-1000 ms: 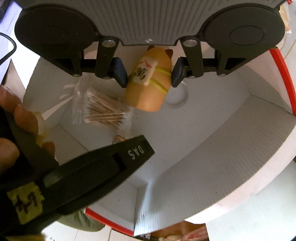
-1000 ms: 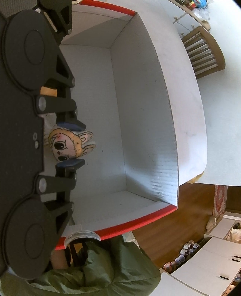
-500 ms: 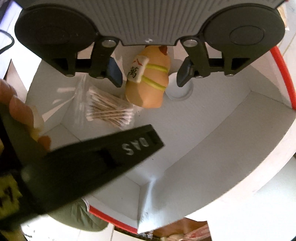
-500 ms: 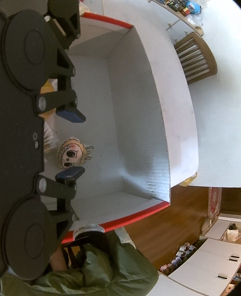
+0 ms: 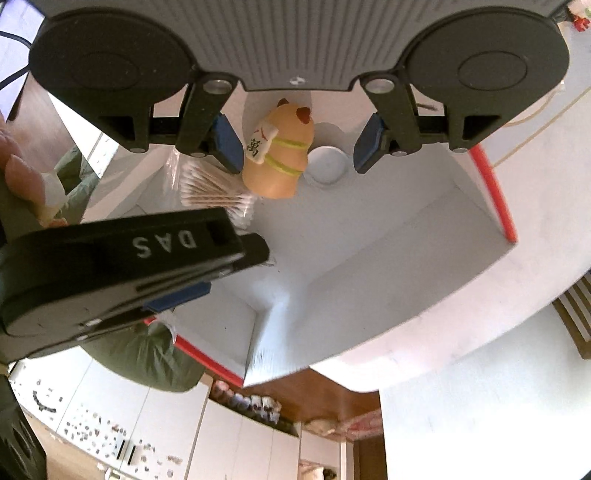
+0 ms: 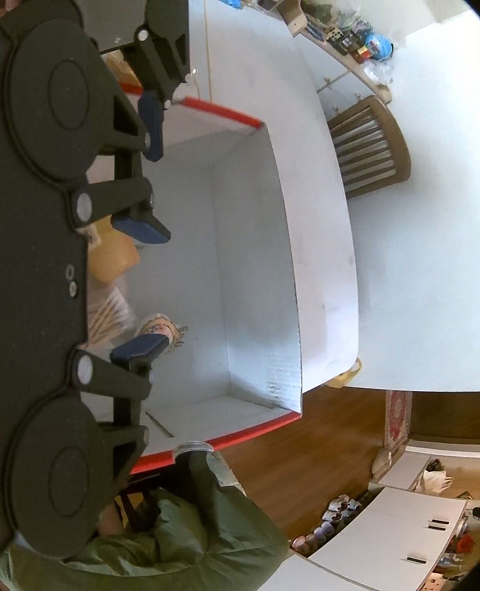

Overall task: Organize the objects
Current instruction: 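Open both tools to release the yellow toy and bunny plush in the box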

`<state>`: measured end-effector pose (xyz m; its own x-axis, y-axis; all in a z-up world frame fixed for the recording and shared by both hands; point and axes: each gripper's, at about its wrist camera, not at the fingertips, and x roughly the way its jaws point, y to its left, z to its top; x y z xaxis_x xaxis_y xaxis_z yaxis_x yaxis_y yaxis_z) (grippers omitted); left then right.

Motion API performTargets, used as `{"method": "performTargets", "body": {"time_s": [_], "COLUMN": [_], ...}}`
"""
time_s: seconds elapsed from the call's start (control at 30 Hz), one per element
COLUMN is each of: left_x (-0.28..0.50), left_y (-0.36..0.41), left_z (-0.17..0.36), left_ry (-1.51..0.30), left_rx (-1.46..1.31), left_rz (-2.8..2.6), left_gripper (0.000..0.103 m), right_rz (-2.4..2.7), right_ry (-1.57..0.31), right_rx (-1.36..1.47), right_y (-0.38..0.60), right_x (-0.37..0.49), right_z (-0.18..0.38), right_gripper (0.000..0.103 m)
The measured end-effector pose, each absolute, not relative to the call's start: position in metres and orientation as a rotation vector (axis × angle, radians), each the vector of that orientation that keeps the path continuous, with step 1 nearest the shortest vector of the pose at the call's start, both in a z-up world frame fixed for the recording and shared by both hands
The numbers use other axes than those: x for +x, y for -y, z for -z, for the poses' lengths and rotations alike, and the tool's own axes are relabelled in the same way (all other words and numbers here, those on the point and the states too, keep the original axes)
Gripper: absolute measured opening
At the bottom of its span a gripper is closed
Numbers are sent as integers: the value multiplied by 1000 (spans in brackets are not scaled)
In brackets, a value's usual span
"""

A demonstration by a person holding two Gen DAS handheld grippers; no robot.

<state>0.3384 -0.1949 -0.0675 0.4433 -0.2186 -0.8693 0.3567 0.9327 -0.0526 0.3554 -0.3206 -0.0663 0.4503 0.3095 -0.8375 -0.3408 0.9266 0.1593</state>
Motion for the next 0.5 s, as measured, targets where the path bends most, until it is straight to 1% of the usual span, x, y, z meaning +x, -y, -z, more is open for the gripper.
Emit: {"method": "performTargets", "body": {"time_s": [0.1,0.33,0.4,0.47,0.5], "left_x": [335,313,307,300,297], "left_y": [173,164,161,155,153], "left_z": [60,44,45,38,37], "left_ry": [-1029,-967,-946,-927,-919], "left_rx": [128,106,109,110,109], "left_rz": [358,384,387,388,388], "left_gripper": [65,65,65,65,65], "right_rz": [-404,-398,-403,-412,-414], "right_ry": [-1010,-963,-954,-933,-923], "right_rx": [-38,-46,-37,-36,-39], "right_y": [320,314,312,309,307], "right_x": [346,318,309,299,294], "right_z": [59,39,34,28,26], "right_gripper": [54,54,56,61,61]}}
